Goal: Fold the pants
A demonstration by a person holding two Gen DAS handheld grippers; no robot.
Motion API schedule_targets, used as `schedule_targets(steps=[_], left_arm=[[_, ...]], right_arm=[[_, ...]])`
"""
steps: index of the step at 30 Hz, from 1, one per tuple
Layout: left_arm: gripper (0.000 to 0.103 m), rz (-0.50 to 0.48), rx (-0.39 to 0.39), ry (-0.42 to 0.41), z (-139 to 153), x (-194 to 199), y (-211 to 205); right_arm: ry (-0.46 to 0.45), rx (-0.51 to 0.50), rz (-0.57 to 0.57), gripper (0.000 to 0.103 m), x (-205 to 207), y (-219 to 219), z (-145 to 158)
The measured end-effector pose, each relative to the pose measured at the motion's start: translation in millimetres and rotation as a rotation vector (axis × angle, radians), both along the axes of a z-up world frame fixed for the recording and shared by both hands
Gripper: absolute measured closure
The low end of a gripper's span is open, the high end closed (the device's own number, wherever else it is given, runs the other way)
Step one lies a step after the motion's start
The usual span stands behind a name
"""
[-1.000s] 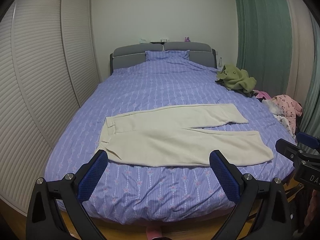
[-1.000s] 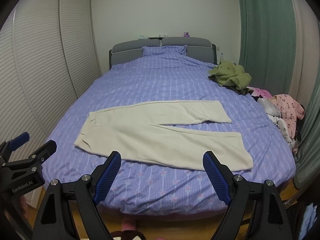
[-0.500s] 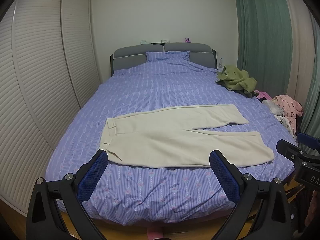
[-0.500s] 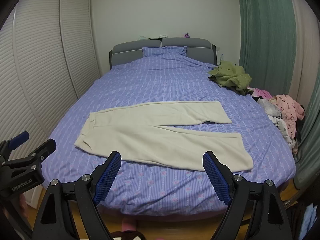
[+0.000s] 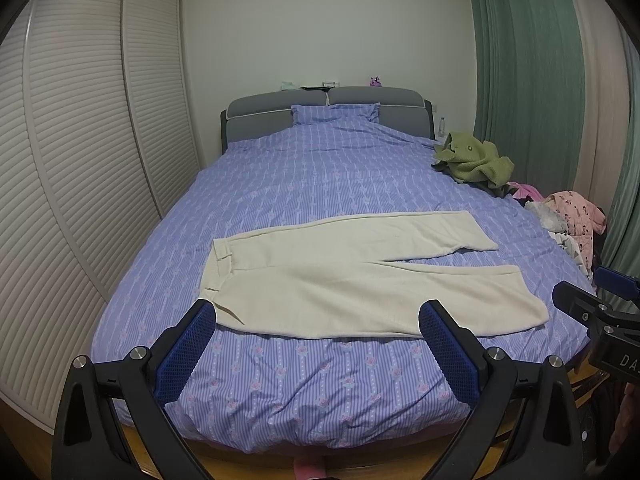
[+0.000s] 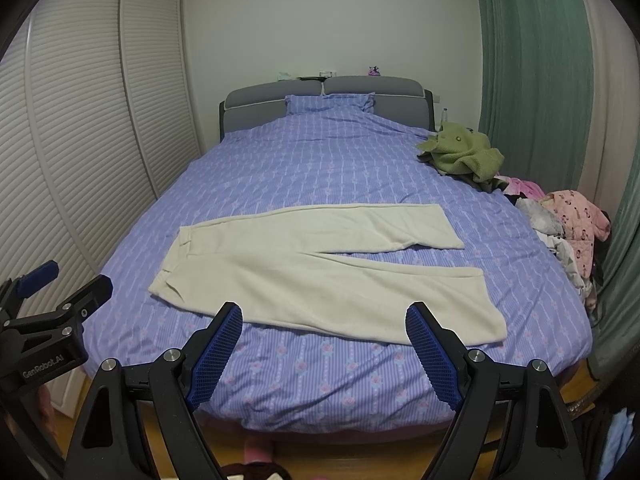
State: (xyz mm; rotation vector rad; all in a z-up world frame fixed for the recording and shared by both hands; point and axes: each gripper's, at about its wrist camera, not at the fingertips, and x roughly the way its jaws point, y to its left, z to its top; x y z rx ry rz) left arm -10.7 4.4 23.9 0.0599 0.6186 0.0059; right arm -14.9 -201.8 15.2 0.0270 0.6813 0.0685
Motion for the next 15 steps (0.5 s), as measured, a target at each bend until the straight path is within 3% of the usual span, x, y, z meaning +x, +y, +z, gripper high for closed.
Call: schedule_targets(steps=[15], left_arm=[[0.000,0.000,0.011,0.014,-2,11,-1]], right_arm=[[0.017,0.002,0.010,0.018,9,1,-8]])
